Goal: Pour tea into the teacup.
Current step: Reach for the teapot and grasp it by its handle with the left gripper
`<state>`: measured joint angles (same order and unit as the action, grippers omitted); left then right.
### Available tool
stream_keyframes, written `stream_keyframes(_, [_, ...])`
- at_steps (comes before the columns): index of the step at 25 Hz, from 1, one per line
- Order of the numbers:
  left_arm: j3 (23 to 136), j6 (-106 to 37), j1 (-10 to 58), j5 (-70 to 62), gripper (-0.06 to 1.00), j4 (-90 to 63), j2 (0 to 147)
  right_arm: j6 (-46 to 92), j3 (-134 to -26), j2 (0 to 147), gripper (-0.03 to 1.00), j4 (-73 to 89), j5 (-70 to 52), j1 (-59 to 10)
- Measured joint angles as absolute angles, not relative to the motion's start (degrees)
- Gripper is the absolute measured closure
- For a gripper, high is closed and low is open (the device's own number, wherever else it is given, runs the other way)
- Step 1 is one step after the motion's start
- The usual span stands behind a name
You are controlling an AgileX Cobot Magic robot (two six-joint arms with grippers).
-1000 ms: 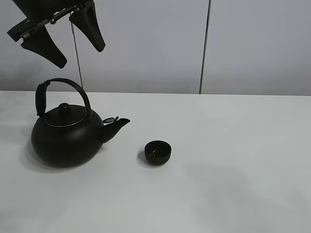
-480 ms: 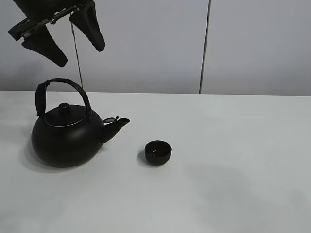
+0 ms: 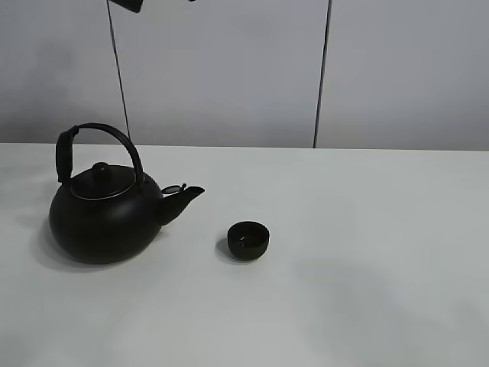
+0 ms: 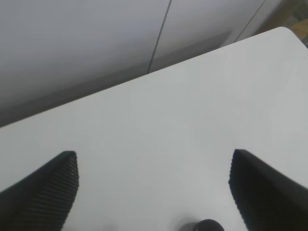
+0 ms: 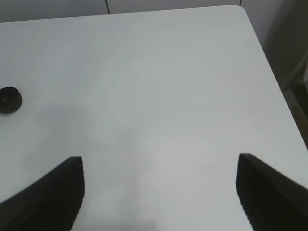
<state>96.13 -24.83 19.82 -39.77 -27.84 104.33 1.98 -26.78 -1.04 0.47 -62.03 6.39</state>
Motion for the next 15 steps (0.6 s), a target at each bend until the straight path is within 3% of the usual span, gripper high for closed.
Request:
stream_keyframes(9, [90.9,-26.5,24.1,-31.2,0.34,-19.0,100.6,2.0,-26.8,-1.0,0.38,0.5,-62.0,6.4])
stream_keyframes(11, [83.7,-26.3,24.7,-22.4,0.34,-15.7,96.7,2.0,-26.8,-1.0,0.38,0.5,-62.0,6.4])
stream_keyframes(15, [63.4,-26.3,24.9,7.1,0.34,-13.5,87.1,2.0,-26.8,-1.0,0.38,0.5,-62.0,6.4])
